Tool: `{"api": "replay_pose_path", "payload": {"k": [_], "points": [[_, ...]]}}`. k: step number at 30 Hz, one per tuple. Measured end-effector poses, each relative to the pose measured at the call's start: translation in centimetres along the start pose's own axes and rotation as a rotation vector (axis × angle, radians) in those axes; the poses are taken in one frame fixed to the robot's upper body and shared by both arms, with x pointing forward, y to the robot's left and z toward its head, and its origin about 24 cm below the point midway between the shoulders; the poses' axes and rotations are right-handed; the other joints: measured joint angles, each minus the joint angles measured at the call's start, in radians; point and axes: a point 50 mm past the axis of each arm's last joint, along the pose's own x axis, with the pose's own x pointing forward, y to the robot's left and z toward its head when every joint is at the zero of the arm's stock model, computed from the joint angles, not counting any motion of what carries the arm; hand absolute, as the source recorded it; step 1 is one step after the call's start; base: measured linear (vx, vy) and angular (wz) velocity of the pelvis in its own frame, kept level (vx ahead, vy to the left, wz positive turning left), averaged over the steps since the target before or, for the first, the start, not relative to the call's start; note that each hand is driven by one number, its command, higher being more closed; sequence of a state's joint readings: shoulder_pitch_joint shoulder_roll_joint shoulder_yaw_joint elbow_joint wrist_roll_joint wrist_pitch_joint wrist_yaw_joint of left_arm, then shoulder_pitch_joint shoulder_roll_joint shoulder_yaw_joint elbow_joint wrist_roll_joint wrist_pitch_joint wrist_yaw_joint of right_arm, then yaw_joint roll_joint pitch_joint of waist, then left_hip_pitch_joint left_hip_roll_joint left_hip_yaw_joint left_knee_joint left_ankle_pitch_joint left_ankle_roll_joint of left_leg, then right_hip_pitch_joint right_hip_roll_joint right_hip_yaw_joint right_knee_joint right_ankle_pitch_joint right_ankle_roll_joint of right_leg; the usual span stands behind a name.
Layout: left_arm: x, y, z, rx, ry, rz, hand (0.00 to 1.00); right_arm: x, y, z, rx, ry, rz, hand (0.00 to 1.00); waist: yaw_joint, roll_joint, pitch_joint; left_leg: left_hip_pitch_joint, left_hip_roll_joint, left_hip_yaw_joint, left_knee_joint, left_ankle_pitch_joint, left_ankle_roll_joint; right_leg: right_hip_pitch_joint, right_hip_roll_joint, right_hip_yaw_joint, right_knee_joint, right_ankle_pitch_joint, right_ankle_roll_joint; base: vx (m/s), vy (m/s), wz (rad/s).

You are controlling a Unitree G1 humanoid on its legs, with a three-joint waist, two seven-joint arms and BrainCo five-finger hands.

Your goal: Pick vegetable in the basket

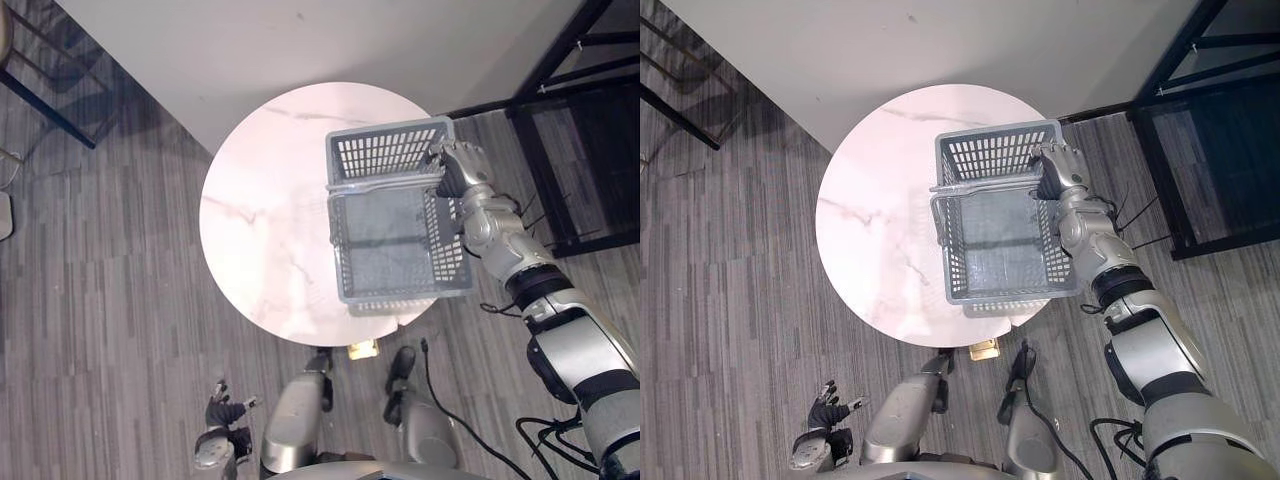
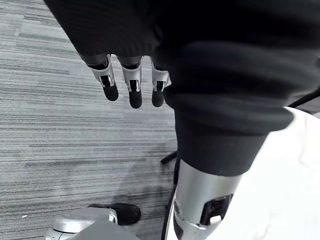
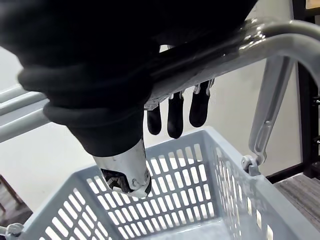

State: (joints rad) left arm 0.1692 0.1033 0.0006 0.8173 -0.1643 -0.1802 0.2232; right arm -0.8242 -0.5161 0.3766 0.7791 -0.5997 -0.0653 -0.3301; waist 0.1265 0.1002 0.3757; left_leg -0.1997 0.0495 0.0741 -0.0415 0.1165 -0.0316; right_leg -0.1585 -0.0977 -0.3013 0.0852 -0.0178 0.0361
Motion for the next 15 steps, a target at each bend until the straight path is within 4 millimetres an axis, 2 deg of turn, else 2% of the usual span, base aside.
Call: {"api": "replay_pose_path", "payload": {"k": [5, 8, 10, 11, 13, 15], "points": [[0.0, -0.1, 0.0, 0.012, 0.004, -0.004, 0.00, -3.0, 1.3, -1.2, 0.098, 0.049, -0.027, 1.00, -0.007, -0.005, 0.000, 0.050, -0.002, 0.006, -0.030, 0.001, -0.001, 0.033, -0.002, 0.006, 0.000, -0.009, 0.008, 0.03, 0.001, -0.03], [0.0, -0.1, -0.1, 0.028, 0.013, -0.005, 0.00, -5.2, 2.4, -2.1, 0.191, 0.102, -0.028, 1.00, -0.031, -0.020, -0.001, 0.077, -0.003, 0.011, -0.039, 0.000, -0.001, 0.055, -0.002, 0.018, 0.000, -0.014, 0.015, 0.06, 0.000, -0.05], [0.0, 0.0, -0.2, 0.053, 0.020, -0.006, 0.00, -7.9, 4.1, -2.5, 0.309, 0.168, -0.003, 1.00, -0.048, -0.040, -0.009, 0.108, -0.001, 0.023, -0.050, -0.001, -0.002, 0.073, 0.001, 0.038, 0.000, -0.016, 0.017, 0.06, 0.002, -0.14], [0.0, 0.1, -0.2, 0.058, 0.024, -0.003, 0.00, -8.5, 4.6, -2.5, 0.341, 0.186, 0.013, 1.00, -0.055, -0.045, -0.012, 0.116, 0.000, 0.025, -0.050, -0.003, -0.004, 0.079, 0.001, 0.045, 0.000, -0.016, 0.018, 0.07, 0.004, -0.15], [0.1, 0.4, -0.2, 0.072, 0.024, -0.001, 0.00, -11.0, 6.1, -2.8, 0.436, 0.253, 0.050, 1.00, -0.060, -0.058, -0.020, 0.146, 0.000, 0.038, -0.050, -0.013, -0.008, 0.102, 0.002, 0.065, 0.000, -0.019, 0.023, 0.05, 0.009, -0.20], [0.1, 0.6, -0.3, 0.081, 0.034, 0.004, 0.00, -14.1, 7.6, -3.1, 0.561, 0.349, 0.090, 1.00, -0.066, -0.075, -0.049, 0.174, 0.000, 0.060, -0.050, -0.025, -0.006, 0.118, 0.001, 0.089, 0.000, -0.022, 0.027, 0.03, 0.021, -0.29]]}}
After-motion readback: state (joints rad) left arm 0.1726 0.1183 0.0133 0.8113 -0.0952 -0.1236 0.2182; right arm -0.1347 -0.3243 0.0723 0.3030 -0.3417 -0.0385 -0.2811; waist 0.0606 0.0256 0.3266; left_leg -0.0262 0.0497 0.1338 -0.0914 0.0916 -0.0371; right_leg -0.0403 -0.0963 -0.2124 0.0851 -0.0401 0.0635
